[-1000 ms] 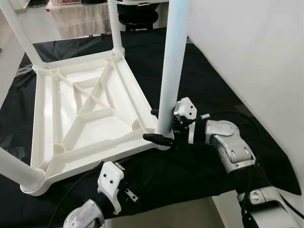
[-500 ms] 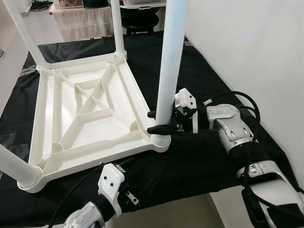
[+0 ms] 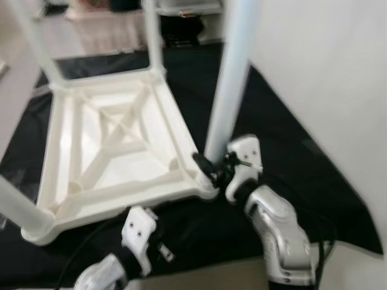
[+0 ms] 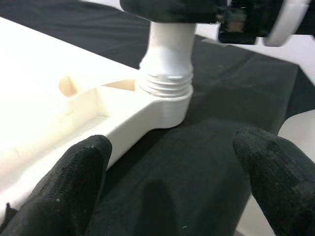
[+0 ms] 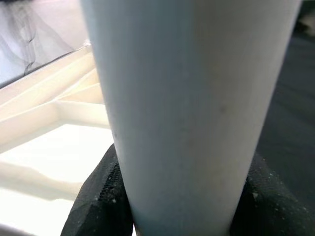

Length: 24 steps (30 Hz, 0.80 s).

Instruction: Building children table

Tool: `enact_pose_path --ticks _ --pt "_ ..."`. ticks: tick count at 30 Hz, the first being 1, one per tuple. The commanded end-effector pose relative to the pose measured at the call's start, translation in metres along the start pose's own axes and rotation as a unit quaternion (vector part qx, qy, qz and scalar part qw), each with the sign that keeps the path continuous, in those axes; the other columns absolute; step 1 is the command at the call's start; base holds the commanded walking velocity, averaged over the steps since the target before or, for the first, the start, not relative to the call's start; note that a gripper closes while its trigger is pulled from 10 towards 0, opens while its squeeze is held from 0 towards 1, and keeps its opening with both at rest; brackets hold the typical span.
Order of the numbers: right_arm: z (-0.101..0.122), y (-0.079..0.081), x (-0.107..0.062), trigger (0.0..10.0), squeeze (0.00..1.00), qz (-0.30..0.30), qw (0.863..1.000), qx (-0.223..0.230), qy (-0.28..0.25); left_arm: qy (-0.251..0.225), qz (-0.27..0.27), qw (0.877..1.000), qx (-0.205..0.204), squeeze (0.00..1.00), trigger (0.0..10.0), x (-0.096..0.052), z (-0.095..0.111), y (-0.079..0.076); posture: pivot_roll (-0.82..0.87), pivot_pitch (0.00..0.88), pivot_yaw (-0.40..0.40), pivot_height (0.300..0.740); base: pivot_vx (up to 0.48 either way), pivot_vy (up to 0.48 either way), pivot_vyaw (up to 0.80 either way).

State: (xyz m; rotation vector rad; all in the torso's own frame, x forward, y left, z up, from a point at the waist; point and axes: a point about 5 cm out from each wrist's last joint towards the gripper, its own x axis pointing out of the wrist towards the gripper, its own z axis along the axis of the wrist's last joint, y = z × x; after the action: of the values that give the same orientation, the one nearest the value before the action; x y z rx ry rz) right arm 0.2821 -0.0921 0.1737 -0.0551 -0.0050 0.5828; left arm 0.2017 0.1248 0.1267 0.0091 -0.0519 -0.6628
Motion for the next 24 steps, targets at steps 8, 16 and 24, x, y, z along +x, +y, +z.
enact_pose_path --ticks 8,16,24 --pt "-0.029 0.012 0.011 10.0 0.00 0.089 0.994 0.006 0.059 0.008 0.002 1.000 -0.003 0.00 10.0 0.001 -0.004 0.004 0.03 0.197 -0.006 0.740 0.000 0.000 0.00" --pt "0.007 0.017 0.015 10.0 0.00 0.237 0.971 -0.023 -0.005 0.009 0.001 1.000 -0.004 0.00 10.0 0.004 -0.006 0.005 0.04 0.175 -0.006 0.740 0.000 0.000 0.00" --pt "0.017 -0.011 0.025 10.0 0.00 0.394 0.913 -0.104 0.003 0.009 -0.005 1.000 -0.008 0.00 10.0 0.008 -0.008 0.001 0.05 0.157 -0.022 0.740 0.000 0.000 0.00"
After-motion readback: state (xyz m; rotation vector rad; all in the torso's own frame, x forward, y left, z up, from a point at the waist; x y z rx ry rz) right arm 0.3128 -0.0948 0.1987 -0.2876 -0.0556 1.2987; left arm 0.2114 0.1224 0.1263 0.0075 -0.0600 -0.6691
